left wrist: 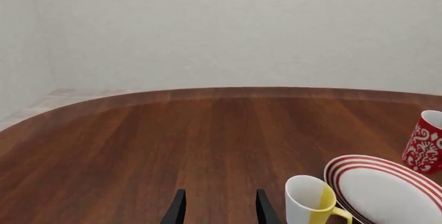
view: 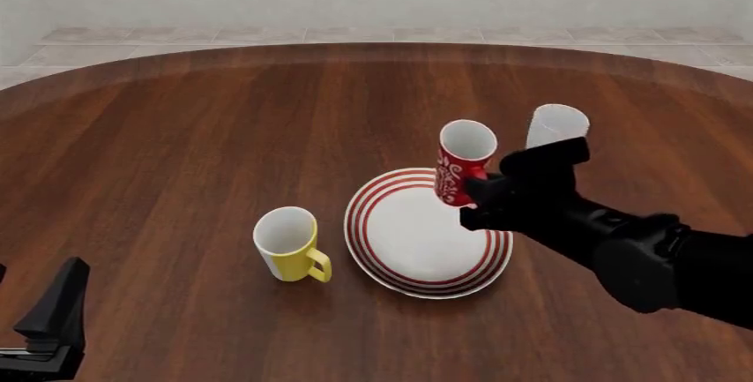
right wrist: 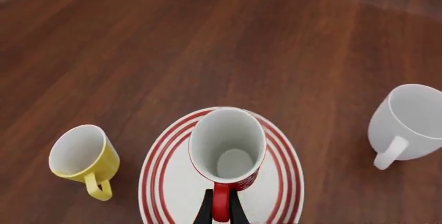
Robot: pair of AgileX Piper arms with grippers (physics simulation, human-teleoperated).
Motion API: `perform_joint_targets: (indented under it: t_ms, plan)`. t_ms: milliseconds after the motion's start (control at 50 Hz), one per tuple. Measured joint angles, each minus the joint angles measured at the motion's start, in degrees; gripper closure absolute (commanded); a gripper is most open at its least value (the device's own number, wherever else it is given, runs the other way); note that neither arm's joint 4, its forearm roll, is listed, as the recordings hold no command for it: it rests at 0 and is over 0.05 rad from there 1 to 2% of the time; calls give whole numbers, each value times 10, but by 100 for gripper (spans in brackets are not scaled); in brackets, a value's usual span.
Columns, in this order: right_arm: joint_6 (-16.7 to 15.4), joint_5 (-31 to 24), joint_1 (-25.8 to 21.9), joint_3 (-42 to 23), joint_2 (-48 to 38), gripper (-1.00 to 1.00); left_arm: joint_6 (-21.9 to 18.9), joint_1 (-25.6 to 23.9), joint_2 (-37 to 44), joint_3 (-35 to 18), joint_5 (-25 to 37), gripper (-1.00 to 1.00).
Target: Pick up the red mug and put it on the plate
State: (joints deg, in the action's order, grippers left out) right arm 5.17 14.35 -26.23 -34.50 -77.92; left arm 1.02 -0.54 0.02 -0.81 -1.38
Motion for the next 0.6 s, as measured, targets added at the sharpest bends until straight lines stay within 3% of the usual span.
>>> perform_joint_targets:
  t_ms: [600]
  plan:
    - [19, 45, -14, 12, -46, 100, -2, -1, 0, -1, -1, -100]
